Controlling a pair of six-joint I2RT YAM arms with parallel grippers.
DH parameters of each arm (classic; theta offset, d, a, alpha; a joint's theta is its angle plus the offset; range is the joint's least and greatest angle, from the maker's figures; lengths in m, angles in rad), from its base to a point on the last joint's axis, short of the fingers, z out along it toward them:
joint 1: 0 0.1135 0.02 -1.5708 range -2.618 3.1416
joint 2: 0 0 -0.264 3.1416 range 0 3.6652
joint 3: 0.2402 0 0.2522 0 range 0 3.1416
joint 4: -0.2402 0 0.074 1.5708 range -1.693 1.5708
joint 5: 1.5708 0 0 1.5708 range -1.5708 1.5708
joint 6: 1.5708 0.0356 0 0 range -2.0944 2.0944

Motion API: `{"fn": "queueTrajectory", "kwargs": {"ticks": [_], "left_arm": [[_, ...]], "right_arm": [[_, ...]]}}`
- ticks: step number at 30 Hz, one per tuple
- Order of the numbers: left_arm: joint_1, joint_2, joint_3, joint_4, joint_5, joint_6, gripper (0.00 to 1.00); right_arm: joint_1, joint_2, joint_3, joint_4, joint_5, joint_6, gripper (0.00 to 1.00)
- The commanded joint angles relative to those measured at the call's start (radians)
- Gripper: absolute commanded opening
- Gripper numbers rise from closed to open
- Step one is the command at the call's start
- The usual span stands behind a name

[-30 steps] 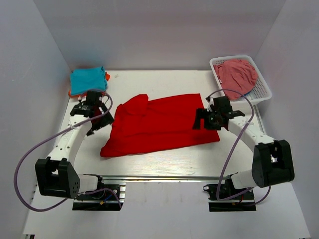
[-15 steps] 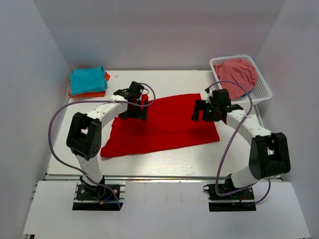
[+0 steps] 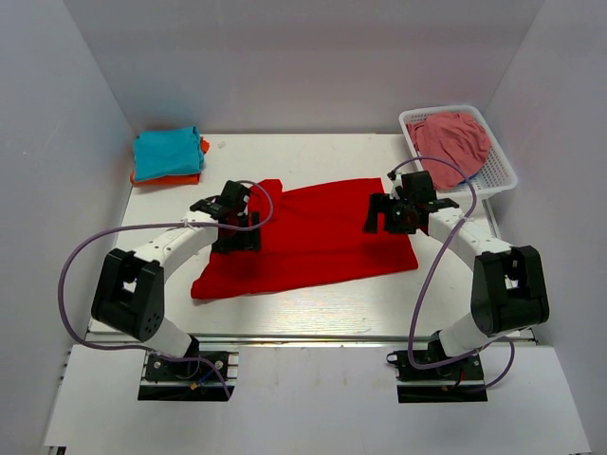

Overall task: Fold and stack the t-shirts
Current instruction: Fold the flattened tshirt in 1/3 of the way

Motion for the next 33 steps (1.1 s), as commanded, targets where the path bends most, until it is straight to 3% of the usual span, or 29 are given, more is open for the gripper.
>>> {"fn": "queueTrajectory", "kwargs": {"ticks": [1,4,9,22,28,29,30,33], "left_arm": [[-0.003,0.004,-0.024,0.061,0.040,-0.023,0.84],[-0.003,0.035,-0.024,0.052,0.040,-0.023,0.72],[-0.003,0.047,-0.047,0.039,0.016,-0.043,0.63],[-0.003,0.102,-0.048,0.023,-0.090,-0.065,0.63],[-0.003,0.111,-0.039,0.077,-0.073,-0.056,0.41],[-0.003,0.102,-0.030,0.077,-0.073,-0.056,0.35],[-0.003,0.102,-0.030,0.077,-0.073,-0.056,0.19],[-0.003,0.093,-0.012,0.088,-0.046,-0.056,0.00]], "right_arm": [[0.005,-0.007,0.015,0.011,-0.009,-0.008,0.90],[0.002,-0.010,0.018,0.002,-0.004,-0.008,0.90],[0.004,-0.007,0.018,0.000,0.004,-0.009,0.90],[0.002,-0.007,0.018,-0.002,0.001,-0.006,0.90],[0.004,-0.017,0.016,-0.001,0.001,-0.006,0.90],[0.004,-0.020,0.016,0.002,0.002,-0.006,0.90],[0.004,-0.022,0.018,-0.001,0.002,-0.006,0.90],[0.002,-0.022,0.013,-0.003,-0.004,-0.003,0.90]]}}
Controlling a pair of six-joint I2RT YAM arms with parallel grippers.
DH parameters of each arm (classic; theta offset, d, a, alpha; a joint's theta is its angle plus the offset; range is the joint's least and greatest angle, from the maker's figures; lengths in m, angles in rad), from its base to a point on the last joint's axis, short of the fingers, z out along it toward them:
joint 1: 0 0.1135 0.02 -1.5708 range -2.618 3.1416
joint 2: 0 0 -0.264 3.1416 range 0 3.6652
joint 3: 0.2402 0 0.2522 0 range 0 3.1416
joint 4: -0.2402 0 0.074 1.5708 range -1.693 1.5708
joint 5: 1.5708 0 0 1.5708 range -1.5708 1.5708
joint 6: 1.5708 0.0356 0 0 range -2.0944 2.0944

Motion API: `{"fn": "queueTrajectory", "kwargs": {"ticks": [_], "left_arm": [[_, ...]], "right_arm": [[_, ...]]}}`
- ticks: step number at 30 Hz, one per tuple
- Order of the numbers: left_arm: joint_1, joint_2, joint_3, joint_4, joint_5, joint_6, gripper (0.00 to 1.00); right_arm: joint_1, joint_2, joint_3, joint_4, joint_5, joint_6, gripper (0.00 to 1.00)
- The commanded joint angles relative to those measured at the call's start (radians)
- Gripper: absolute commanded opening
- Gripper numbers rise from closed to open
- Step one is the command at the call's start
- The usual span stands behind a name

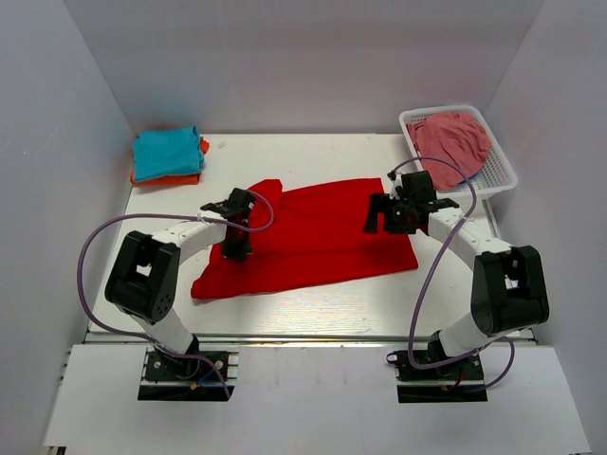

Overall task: Fold and stack the t-shirts
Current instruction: Fold the flattened tshirt in 1/3 of the way

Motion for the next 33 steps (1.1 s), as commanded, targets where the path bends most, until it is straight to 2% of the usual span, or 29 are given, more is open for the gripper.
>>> {"fn": "queueTrajectory", "kwargs": {"ticks": [1,12,25,26,28,30,32,33], "left_arm": [[-0.003,-0.036,0.031,0.032,0.016,0.001,0.00],[-0.003,-0.054,0.080,0.164,0.079,0.061,0.00],[-0.003,0.202,0.345,0.159,0.120,0.128,0.00],[-0.003,0.222,0.379,0.140,0.120,0.129,0.09],[-0.003,0.232,0.391,0.129,0.097,0.139,0.09],[-0.003,0.233,0.400,0.182,0.123,0.174,0.14],[-0.003,0.243,0.429,0.191,0.143,0.197,0.52],[-0.003,0.243,0.445,0.191,0.143,0.198,0.65]], "right_arm": [[0.003,-0.020,0.015,-0.002,-0.009,-0.004,0.90],[0.005,-0.014,0.013,0.006,-0.006,-0.006,0.90],[0.003,0.004,0.026,-0.005,0.006,-0.011,0.90],[0.002,0.001,0.024,-0.002,0.010,-0.008,0.90],[0.003,-0.003,0.024,-0.002,0.011,-0.008,0.90],[0.003,-0.005,0.023,-0.001,0.013,-0.008,0.90],[0.002,0.000,0.024,-0.001,0.011,-0.009,0.90],[0.002,0.001,0.027,-0.001,0.013,-0.008,0.90]]}}
